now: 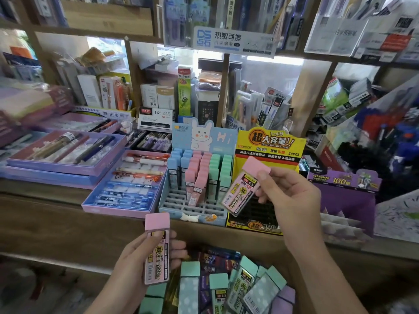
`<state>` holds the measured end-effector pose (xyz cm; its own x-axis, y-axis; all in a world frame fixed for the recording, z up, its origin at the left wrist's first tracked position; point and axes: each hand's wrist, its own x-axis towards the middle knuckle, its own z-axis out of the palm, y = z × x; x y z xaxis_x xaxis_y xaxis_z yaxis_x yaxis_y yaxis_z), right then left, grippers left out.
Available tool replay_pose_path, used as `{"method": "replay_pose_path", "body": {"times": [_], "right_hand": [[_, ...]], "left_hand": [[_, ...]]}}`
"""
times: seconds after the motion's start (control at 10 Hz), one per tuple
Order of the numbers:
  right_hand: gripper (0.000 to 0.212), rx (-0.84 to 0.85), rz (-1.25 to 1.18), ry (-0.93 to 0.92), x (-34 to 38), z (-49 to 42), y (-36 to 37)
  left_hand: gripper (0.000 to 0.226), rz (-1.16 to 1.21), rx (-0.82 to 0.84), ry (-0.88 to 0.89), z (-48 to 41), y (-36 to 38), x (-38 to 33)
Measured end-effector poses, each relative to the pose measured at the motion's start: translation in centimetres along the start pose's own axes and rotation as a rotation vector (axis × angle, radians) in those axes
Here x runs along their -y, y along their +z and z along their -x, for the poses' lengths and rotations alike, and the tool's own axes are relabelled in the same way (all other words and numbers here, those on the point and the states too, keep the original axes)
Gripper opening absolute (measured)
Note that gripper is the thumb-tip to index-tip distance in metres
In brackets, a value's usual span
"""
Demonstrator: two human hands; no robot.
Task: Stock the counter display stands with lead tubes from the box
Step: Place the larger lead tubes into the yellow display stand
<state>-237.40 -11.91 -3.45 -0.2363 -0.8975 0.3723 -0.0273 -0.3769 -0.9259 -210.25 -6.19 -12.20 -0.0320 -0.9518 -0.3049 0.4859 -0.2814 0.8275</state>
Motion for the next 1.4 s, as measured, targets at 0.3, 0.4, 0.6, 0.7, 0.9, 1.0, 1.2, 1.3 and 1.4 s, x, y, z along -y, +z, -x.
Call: {"method": "replay_pose_path", "body": {"times": [0.3,0.4,0.6,0.7,0.9,1.0,1.2,1.3,1.4], "right_hand": [[0.01,0.106,0.143,-0.104,-1.8,0.4,4.5],[0.008,0.122,0.145,-0.12,-2.3,0.5,5.2],[0.014,0.152,0.14,-0.135,-2.6,0.6,6.1],[0.014,0.149,0.131,-0.134,-2.5,0.6,6.1],[0.013,0.127,0.133,-0.152,-1.5,0.2,5.0],[0.016,0.053,0.104,-0.192,-0.4,-0.5,3.7],[0.011,-0.128,0.072,-0.199,0.6,-2.9,-0.2],[0.011,-0.163,0.107,-0.159,-0.2,-3.8,-1.5],[0.01,-0.161,0.174,-0.121,-1.5,-4.3,-2.0]], "left_hand": [[0.038,0.015,-0.001,-0.004,0.7,0.4,-0.4],[0.038,0.013,0.0,-0.003,0.9,0.5,-0.5],[0.038,0.019,0.01,-0.003,1.0,0.5,-0.5],[0.038,0.023,0.007,0.005,0.9,0.5,-0.5],[0.037,0.017,0.005,0.006,0.6,0.1,-0.3],[0.031,0.001,-0.002,0.007,0.3,-0.1,-0.2],[0.028,-0.009,0.001,-0.007,0.0,-0.3,0.0],[0.027,-0.01,-0.011,0.001,-0.1,0.0,0.0],[0.026,-0.019,-0.032,0.01,-0.1,0.2,0.1]]}}
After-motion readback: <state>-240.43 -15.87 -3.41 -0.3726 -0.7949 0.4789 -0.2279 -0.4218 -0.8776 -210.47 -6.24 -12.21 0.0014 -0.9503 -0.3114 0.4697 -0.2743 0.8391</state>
